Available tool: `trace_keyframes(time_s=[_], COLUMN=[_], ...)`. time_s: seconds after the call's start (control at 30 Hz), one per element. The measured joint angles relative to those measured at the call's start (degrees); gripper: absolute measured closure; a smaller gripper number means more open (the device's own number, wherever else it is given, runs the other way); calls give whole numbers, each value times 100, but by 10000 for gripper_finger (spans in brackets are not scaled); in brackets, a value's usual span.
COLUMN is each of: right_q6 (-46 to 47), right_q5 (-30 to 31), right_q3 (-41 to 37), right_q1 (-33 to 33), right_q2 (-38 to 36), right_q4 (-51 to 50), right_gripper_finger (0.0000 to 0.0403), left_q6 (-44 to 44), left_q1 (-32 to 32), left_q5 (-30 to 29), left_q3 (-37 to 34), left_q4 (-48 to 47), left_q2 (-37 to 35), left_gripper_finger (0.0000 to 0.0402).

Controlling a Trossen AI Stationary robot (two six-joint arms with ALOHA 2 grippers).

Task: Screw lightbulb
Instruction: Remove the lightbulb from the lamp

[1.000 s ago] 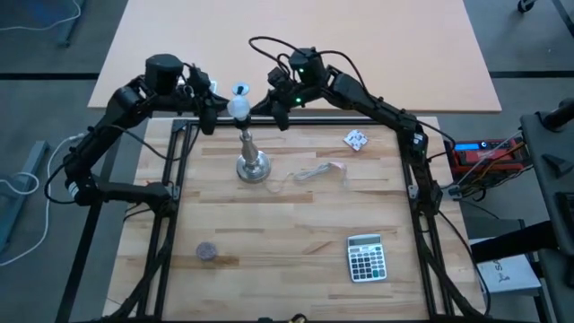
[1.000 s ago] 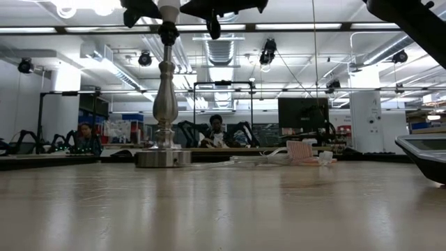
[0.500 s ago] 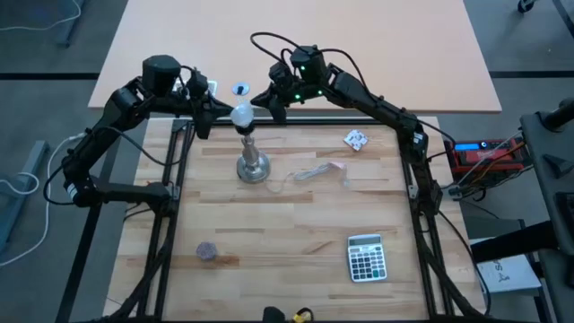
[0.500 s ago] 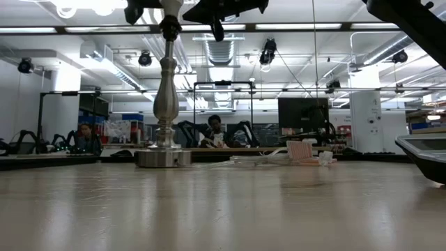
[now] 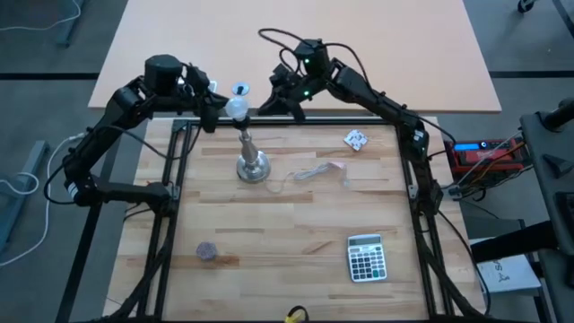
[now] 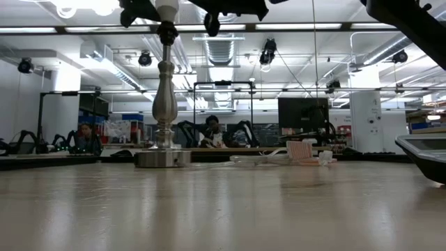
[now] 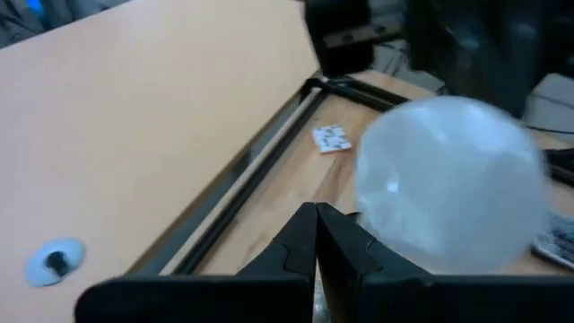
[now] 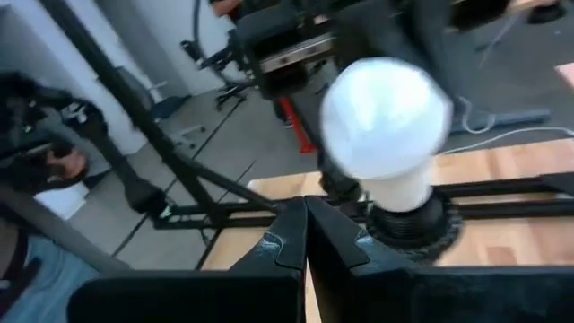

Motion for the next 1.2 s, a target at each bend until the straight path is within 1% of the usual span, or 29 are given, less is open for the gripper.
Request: trace_keyframes(time_s=[0.1,0.17,0.33,0.4,0.5,0.6,0.73,0.97,1.1,1.2], right_q6=[-35,121,228,213,168,108,163,211,304,383], right_q5=[7,90,877,1033,1017,673,429,615,1113,1204], right_q3=[0,0,0,0,0,0,0,0,0,0], right_q1=[97,125,119,121,124,124,167,257,262,279], right_q2=[80,104,116,124,124,124,124,148,180,197], right_q4=[289,515,554,548,538,514,535,779,821,800], right_gripper_finger=[403,403,403,403,403,403,403,403,403,403], left_q6=[23,0,-258,-320,-359,-364,-355,-288,-373,-543], left_q1=[0,0,-2,0,0,0,0,0,0,0], left_q5=[-87,-89,-87,-87,-87,-89,-96,-94,-91,-76], left_q3=[0,0,0,0,0,2,2,2,2,2], left_q4=[0,1,2,0,3,4,3,33,38,39], left_q2=[37,59,52,24,-44,-79,-81,23,33,-9], left_gripper_finger=[401,401,401,401,401,401,401,401,401,401])
